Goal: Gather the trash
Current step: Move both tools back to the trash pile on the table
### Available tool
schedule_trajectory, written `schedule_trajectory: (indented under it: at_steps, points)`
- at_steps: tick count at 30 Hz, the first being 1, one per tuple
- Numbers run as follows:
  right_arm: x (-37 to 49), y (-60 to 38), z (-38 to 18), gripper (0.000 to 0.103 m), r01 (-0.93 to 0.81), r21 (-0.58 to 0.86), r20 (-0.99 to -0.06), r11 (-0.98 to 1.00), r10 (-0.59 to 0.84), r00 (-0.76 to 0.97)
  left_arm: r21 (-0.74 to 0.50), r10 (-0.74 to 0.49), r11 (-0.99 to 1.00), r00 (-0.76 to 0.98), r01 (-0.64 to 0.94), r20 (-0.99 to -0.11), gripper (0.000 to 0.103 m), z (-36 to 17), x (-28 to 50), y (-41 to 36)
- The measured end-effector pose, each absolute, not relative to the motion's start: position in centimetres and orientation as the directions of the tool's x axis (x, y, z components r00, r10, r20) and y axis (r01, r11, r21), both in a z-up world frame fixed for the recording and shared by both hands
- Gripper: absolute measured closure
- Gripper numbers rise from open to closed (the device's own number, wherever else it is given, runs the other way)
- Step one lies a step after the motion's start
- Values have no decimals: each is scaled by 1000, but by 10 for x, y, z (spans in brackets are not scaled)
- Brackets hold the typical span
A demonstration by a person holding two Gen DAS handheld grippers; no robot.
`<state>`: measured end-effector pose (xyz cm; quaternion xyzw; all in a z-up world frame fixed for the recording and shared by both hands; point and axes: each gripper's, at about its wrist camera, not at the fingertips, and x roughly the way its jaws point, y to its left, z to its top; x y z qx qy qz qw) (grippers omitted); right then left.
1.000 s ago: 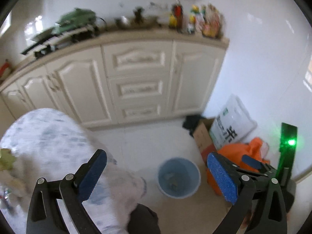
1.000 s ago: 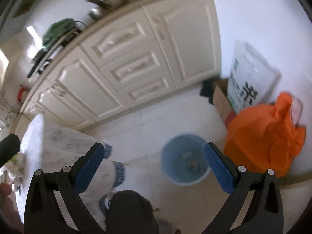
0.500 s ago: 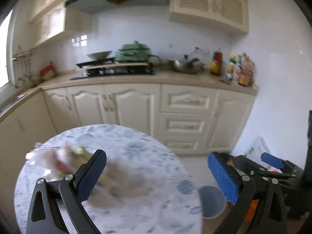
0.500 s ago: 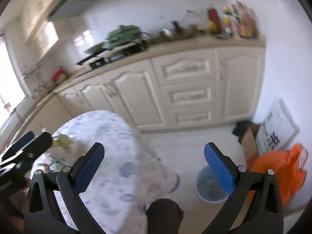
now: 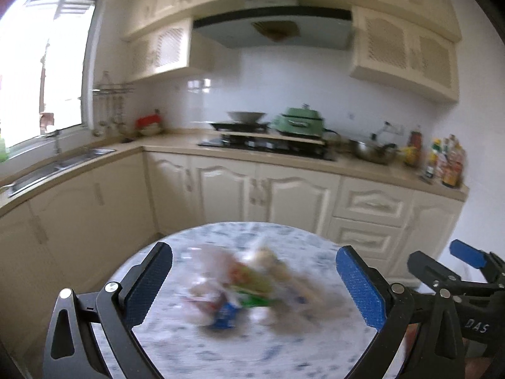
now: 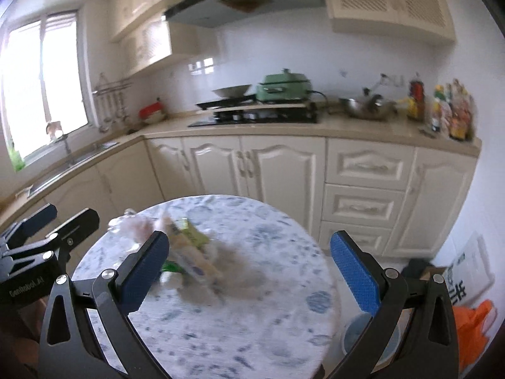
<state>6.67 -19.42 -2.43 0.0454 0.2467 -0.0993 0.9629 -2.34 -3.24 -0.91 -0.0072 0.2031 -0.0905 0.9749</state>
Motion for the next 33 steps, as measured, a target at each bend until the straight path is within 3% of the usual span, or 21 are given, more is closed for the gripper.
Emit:
schedule_trajectory:
  at_steps: [10,21,33]
  points:
    - [92,-141,-50,0,94,-1,-534,996,-79,842,-41,-87,996,896,77,-435,1,-40,-34,-13]
    - [146,-130,-121,0,24,36,-694,999,8,720,-67,-96,995,781,69,-618,1,-94,58,-19]
    - [199,-122,-183,25,-5,76,-794,997,64,604,-84,-108,994,693,69,-713,1,-133,134,6]
